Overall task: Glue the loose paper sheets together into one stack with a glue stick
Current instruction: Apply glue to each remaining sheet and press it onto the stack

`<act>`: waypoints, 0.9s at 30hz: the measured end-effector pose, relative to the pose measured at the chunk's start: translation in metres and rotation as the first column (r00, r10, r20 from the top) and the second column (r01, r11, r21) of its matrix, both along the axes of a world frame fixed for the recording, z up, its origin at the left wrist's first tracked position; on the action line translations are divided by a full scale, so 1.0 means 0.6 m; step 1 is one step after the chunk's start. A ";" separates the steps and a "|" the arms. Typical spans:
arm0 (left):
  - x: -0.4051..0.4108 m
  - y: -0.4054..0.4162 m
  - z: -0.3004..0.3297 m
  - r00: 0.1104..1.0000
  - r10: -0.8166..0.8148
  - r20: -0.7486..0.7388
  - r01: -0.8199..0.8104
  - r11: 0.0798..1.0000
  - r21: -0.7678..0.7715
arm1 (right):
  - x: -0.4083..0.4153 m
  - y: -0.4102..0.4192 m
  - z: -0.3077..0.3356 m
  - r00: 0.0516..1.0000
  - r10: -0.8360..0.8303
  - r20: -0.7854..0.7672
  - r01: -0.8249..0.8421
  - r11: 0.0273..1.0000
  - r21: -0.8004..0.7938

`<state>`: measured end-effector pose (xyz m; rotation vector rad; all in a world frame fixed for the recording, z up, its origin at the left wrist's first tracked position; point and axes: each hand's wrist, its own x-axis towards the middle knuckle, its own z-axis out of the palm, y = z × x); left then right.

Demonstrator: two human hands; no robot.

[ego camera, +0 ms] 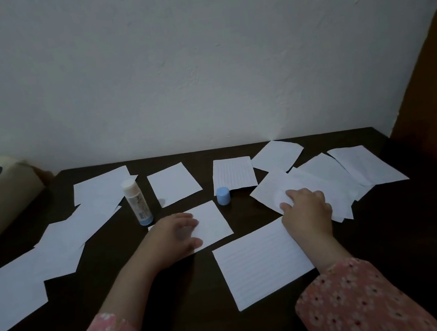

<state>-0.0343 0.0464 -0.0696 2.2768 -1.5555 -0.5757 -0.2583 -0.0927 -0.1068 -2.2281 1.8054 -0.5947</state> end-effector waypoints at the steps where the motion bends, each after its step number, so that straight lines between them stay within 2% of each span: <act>1: 0.001 0.000 0.000 1.000 0.000 -0.006 0.000 1.000 0.002 | -0.002 -0.002 -0.002 1.000 -0.001 0.024 0.001 1.000 -0.002; 5: 0.002 0.000 0.000 1.000 0.007 -0.015 -0.007 1.000 0.005 | -0.006 -0.007 0.000 0.996 -0.004 0.085 0.006 0.999 -0.031; 10: 0.000 0.001 0.003 1.000 0.009 -0.021 -0.009 1.000 0.007 | 0.000 -0.001 0.023 0.978 0.052 0.202 -0.023 0.989 -0.144; 16: -0.002 0.006 0.009 0.998 0.040 -0.045 -0.041 0.999 -0.014 | 0.031 0.035 0.068 0.915 0.265 0.305 -0.150 0.923 -0.355; 18: -0.003 0.010 0.012 0.985 0.100 -0.140 -0.116 0.986 -0.116 | 0.049 0.051 0.072 0.864 0.385 0.326 -0.233 0.878 -0.419; 19: -0.005 0.011 0.015 0.962 0.139 -0.235 -0.184 0.966 -0.183 | 0.059 0.059 0.069 0.839 0.440 0.319 -0.281 0.853 -0.439; 21: -0.013 0.009 0.024 0.862 0.193 -0.468 -0.351 0.894 -0.278 | 0.079 0.073 0.059 0.794 0.539 0.282 -0.383 0.803 -0.456; 22: -0.015 0.008 0.028 0.800 0.213 -0.562 -0.425 0.861 -0.278 | 0.089 0.080 0.053 0.768 0.582 0.266 -0.435 0.780 -0.451; 23: -0.016 0.007 0.030 0.757 0.235 -0.610 -0.478 0.836 -0.271 | 0.099 0.084 0.046 0.743 0.620 0.253 -0.481 0.757 -0.443; 25: -0.011 0.012 0.028 0.734 0.261 -0.628 -0.517 0.814 -0.266 | 0.114 0.089 0.033 0.706 0.668 0.236 -0.540 0.723 -0.430; 27: -0.004 0.020 0.024 0.699 0.262 -0.665 -0.541 0.802 -0.253 | 0.125 0.088 0.021 0.715 0.641 0.279 -0.527 0.756 -0.388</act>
